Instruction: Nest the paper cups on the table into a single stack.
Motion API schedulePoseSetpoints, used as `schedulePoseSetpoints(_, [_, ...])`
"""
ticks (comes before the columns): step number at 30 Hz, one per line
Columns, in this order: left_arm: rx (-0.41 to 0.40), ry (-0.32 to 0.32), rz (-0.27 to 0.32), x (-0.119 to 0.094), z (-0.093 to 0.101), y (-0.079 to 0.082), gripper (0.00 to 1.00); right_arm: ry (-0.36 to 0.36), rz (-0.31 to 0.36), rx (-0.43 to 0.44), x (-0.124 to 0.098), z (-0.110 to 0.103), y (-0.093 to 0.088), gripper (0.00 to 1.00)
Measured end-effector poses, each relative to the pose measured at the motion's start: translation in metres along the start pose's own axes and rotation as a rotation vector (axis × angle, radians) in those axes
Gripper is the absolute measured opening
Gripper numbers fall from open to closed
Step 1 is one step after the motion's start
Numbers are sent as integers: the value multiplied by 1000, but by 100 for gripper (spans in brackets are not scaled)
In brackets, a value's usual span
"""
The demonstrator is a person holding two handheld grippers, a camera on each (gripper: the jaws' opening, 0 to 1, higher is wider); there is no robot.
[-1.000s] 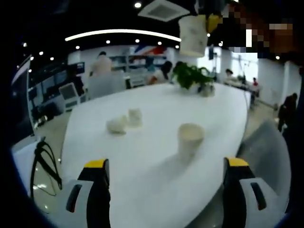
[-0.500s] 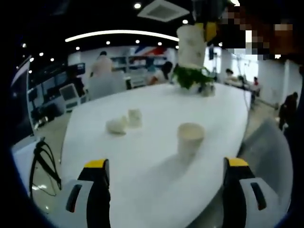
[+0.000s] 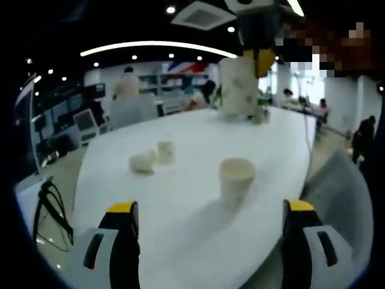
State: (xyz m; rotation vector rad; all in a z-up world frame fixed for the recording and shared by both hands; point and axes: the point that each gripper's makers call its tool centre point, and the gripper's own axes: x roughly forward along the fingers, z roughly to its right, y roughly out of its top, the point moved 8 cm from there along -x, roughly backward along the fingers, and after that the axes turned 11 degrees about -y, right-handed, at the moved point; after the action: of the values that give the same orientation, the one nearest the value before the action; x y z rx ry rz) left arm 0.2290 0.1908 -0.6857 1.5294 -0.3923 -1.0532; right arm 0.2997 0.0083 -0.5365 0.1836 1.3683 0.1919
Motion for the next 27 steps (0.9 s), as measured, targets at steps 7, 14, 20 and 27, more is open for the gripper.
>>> schedulePoseSetpoints(7, [-6, -10, -8, 4, 3, -4, 99, 19, -34, 24, 29, -3, -7, 0])
schedulePoseSetpoints(14, [-12, -6, 1, 8, 5, -5, 99, 41, -36, 66, 45, -4, -11, 0])
schedulePoseSetpoints(20, [-21, -10, -1, 15, 12, -5, 99, 43, -46, 82, 57, -5, -15, 0])
schedulePoseSetpoints(27, [-17, -27, -43, 26, 21, -15, 97, 44, -60, 86, 71, -11, -19, 0])
